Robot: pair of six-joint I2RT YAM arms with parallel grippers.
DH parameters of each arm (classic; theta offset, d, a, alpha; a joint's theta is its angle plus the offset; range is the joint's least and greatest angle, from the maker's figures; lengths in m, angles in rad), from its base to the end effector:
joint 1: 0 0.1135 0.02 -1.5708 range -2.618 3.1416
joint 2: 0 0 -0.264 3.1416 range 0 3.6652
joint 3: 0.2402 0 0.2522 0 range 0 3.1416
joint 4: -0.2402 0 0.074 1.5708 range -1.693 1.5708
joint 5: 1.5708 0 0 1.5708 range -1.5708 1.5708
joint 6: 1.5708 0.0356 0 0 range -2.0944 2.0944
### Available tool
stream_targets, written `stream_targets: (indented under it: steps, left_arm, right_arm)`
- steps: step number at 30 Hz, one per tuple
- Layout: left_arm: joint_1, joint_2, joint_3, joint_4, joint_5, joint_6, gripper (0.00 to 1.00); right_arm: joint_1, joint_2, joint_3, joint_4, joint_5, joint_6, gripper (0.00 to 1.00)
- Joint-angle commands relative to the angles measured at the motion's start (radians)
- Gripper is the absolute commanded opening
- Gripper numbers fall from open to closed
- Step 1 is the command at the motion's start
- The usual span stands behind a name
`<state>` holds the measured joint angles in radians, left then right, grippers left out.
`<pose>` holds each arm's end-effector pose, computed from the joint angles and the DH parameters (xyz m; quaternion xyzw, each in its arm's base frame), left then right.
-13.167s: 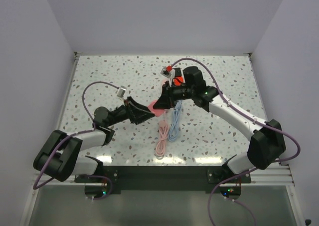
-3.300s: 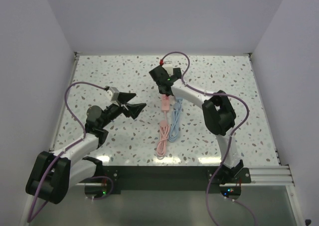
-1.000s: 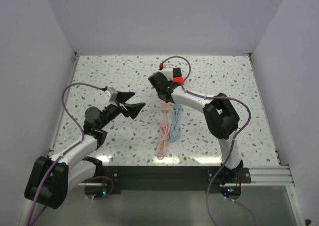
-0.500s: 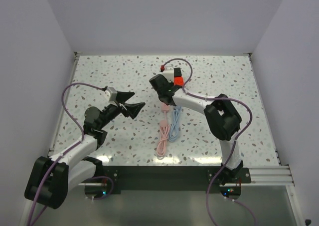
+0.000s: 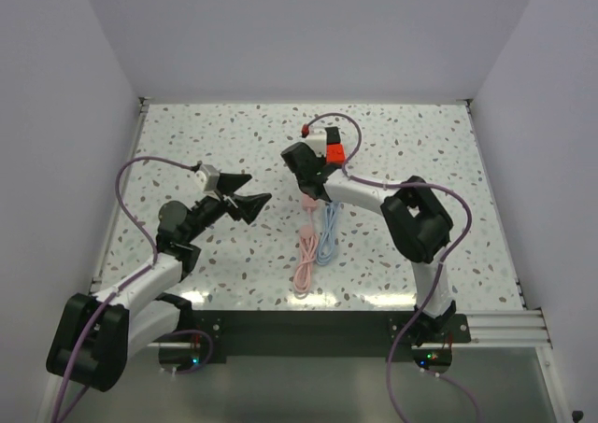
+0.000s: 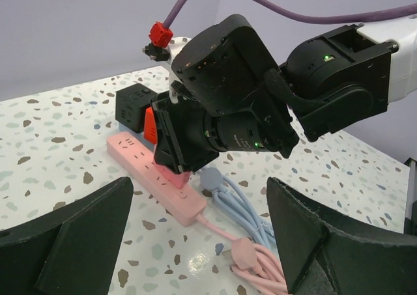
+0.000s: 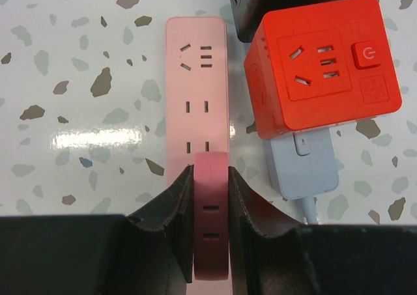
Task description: Insert the plug
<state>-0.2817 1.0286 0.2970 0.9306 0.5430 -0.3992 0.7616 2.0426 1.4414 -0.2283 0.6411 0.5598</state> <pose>0.1952 -0.0756 0.2413 0.1713 0.6213 -0.4090 0.6460 0.3369 0.2918 0.1840 0.0244 0.8916 -0.0209 0.4517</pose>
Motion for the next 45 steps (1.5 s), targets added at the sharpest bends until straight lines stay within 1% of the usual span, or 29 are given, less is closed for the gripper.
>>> stream_targets:
  steps: [1,4,8,12,14,15,16,17,18,19,21,22,23,25,28,30,32,33,35,36,38,39,41,42,44,45]
  left_arm:
    - [0.009,-0.012,-0.002,0.017,-0.002,0.028,0.89]
    - [0.01,-0.006,-0.001,0.016,-0.005,0.033,0.89]
    - [0.01,-0.005,0.004,0.001,-0.026,0.04,0.89]
    - [0.01,-0.012,0.017,-0.044,-0.072,0.053,0.89]
    - [0.01,-0.009,0.024,-0.056,-0.09,0.059,0.9]
    - [0.01,-0.004,0.03,-0.062,-0.095,0.06,0.9]
    - [0.01,-0.001,0.033,-0.064,-0.095,0.06,0.9]
    - [0.01,0.002,0.036,-0.065,-0.094,0.06,0.9]
    - [0.009,0.007,0.039,-0.067,-0.094,0.06,0.91]
    - [0.01,0.011,0.042,-0.067,-0.091,0.06,0.91]
    - [0.01,0.01,0.044,-0.072,-0.094,0.063,0.92]
    - [0.01,0.01,0.045,-0.072,-0.095,0.065,0.92]
    - [0.009,0.008,0.047,-0.072,-0.098,0.066,0.92]
    - [0.01,0.011,0.05,-0.072,-0.101,0.066,0.92]
    - [0.01,0.019,0.065,-0.085,-0.12,0.072,0.92]
    - [0.01,0.024,0.082,-0.113,-0.144,0.072,0.92]
    - [0.01,0.027,0.112,-0.18,-0.219,0.069,0.92]
    - [0.012,0.028,0.123,-0.203,-0.286,0.069,0.92]
    - [0.019,0.039,0.168,-0.258,-0.356,0.06,0.93]
    - [0.038,0.051,0.181,-0.316,-0.383,0.057,0.93]
    - [0.062,0.059,0.218,-0.373,-0.428,0.04,0.94]
    - [0.091,0.062,0.225,-0.383,-0.428,0.034,0.95]
    - [0.125,0.057,0.237,-0.403,-0.436,0.022,0.96]
    - [0.131,0.047,0.241,-0.411,-0.443,0.022,0.96]
    - [0.137,0.034,0.261,-0.455,-0.498,0.026,1.0]
    - [0.138,0.024,0.269,-0.472,-0.517,0.033,1.0]
  right_arm:
    - [0.038,0.116,-0.105,-0.195,-0.231,0.035,0.0]
    - [0.038,0.116,-0.122,-0.186,-0.23,0.035,0.0]
    - [0.036,0.035,-0.15,-0.169,-0.215,0.015,0.0]
    - [0.038,-0.033,-0.13,-0.181,-0.189,-0.027,0.0]
    - [0.038,-0.053,-0.11,-0.175,-0.182,-0.057,0.1]
    - [0.038,-0.068,-0.096,-0.174,-0.176,-0.079,0.26]
    - [0.039,-0.073,-0.087,-0.172,-0.172,-0.09,0.34]
    - [0.038,-0.076,-0.076,-0.175,-0.164,-0.1,0.39]
    - [0.036,-0.081,-0.055,-0.178,-0.147,-0.109,0.46]
    - [0.038,-0.082,-0.044,-0.183,-0.143,-0.126,0.58]
    - [0.036,-0.085,-0.021,-0.194,-0.118,-0.142,0.69]
    - [0.038,-0.097,-0.016,-0.194,-0.112,-0.149,0.76]
    - [0.038,-0.108,-0.015,-0.186,-0.103,-0.156,0.79]
    - [0.035,-0.152,-0.018,-0.177,-0.097,-0.173,0.83]
    - [0.036,-0.215,-0.038,-0.152,-0.078,-0.199,0.85]
    - [0.031,-0.286,-0.062,-0.135,-0.067,-0.225,0.87]
    - [0.027,-0.361,-0.085,-0.112,-0.063,-0.248,0.89]
    - [0.015,-0.387,-0.12,-0.099,-0.064,-0.27,0.9]
    - [-0.013,-0.445,-0.169,-0.034,-0.111,-0.297,0.93]
    - [-0.056,-0.496,-0.218,-0.016,-0.132,-0.31,0.95]
    - [-0.106,-0.548,-0.268,0.036,-0.172,-0.316,0.96]
    - [-0.157,-0.591,-0.312,0.052,-0.193,-0.319,0.98]
    - [-0.203,-0.628,-0.355,0.101,-0.201,-0.33,0.99]
    - [-0.246,-0.662,-0.393,0.115,-0.207,-0.337,0.99]
    - [-0.292,-0.688,-0.426,0.141,-0.216,-0.336,0.99]
    - [-0.344,-0.712,-0.455,0.145,-0.225,-0.328,0.99]
